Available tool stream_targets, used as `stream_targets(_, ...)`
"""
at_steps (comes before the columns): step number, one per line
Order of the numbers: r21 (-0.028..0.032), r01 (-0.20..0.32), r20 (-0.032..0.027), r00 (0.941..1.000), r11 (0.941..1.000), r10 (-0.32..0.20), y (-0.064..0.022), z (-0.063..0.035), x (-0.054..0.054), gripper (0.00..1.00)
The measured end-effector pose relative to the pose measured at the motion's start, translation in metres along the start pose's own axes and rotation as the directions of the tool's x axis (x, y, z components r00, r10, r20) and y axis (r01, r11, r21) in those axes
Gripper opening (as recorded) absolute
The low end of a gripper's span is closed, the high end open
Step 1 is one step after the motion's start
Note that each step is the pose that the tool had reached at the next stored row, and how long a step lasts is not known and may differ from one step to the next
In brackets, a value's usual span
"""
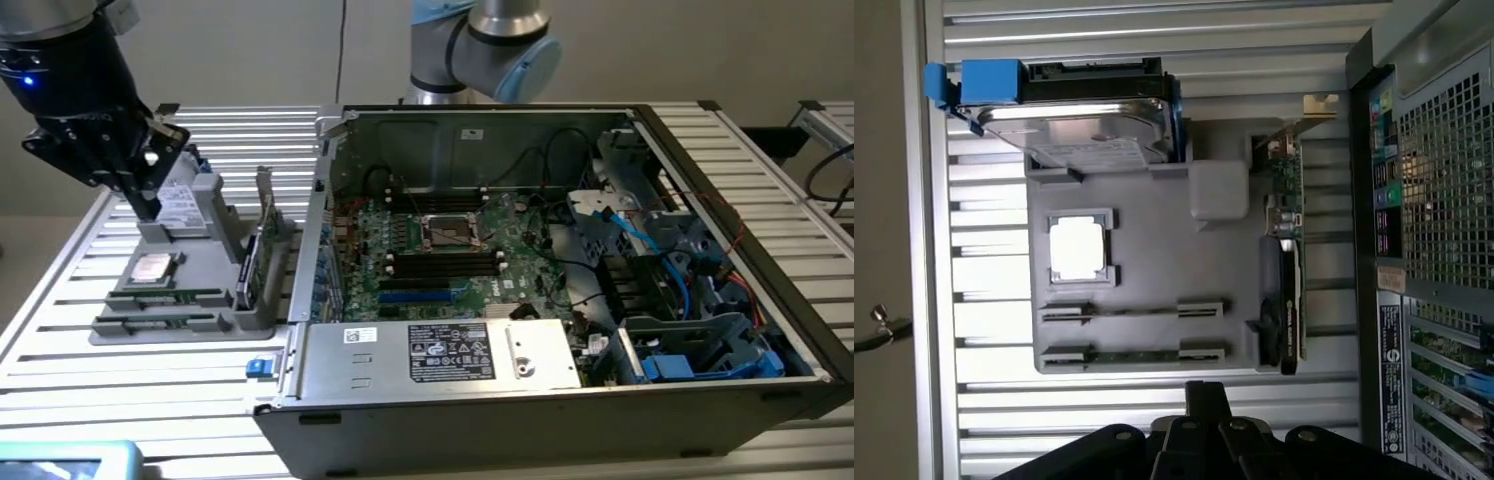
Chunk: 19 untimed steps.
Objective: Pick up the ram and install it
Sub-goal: 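Reach for the ram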
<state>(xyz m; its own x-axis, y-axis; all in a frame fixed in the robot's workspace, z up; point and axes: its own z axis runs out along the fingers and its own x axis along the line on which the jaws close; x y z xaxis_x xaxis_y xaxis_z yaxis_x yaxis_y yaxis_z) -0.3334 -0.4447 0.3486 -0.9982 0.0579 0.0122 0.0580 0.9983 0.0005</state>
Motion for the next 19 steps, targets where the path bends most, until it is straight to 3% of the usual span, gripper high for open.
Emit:
stream_targets(8, 0.0093, 0.002, 0.0132, 0.9999, 1.0, -0.002, -0.0012, 0.0048, 0.021, 0.11)
stream_targets(19, 0.0103, 0.005, 0.0246, 0.9997, 0.9999, -0.005, -0.0029, 0.0145, 0.05, 0.11)
